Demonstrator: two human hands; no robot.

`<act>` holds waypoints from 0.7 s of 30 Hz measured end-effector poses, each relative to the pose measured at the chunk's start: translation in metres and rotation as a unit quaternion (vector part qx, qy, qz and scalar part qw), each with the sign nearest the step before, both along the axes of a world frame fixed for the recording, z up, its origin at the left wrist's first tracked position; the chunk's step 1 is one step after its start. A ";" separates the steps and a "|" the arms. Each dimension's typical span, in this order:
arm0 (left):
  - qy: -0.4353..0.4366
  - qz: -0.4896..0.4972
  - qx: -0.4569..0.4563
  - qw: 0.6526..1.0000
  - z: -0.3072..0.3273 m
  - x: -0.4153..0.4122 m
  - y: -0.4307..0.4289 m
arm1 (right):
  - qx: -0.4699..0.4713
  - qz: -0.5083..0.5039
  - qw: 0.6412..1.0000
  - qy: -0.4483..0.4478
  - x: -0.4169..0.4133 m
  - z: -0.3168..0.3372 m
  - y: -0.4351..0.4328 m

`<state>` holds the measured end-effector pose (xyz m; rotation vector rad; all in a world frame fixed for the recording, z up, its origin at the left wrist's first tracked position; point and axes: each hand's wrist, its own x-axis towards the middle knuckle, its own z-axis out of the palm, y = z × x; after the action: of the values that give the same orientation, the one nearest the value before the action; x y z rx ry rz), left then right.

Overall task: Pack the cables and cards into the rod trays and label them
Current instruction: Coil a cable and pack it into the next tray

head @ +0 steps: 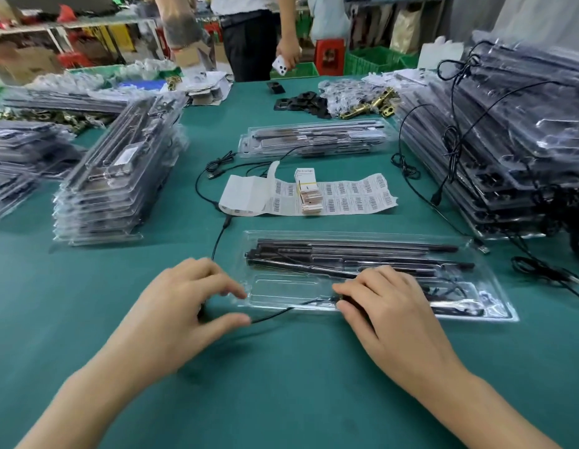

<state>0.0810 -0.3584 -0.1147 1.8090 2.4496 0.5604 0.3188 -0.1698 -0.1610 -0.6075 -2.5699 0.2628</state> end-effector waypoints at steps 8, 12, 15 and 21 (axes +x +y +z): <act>0.035 0.062 0.006 0.997 -0.026 0.011 -0.050 | -0.072 0.020 0.997 -0.010 0.002 0.019 0.006; -0.028 0.094 0.025 0.995 -0.027 0.021 -0.060 | -0.078 0.032 0.996 0.005 -0.004 0.031 0.007; -0.075 0.122 0.040 0.989 -0.027 0.026 -0.064 | -0.093 0.050 0.994 -0.001 -0.009 0.031 0.005; -0.112 0.108 0.035 0.987 -0.016 0.033 -0.068 | -0.111 0.056 0.992 -0.006 -0.008 0.027 0.001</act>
<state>0.1136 -0.4260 -0.1308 1.4185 2.5098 0.8240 0.3111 -0.1685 -0.1339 -0.5455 -2.6098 0.5906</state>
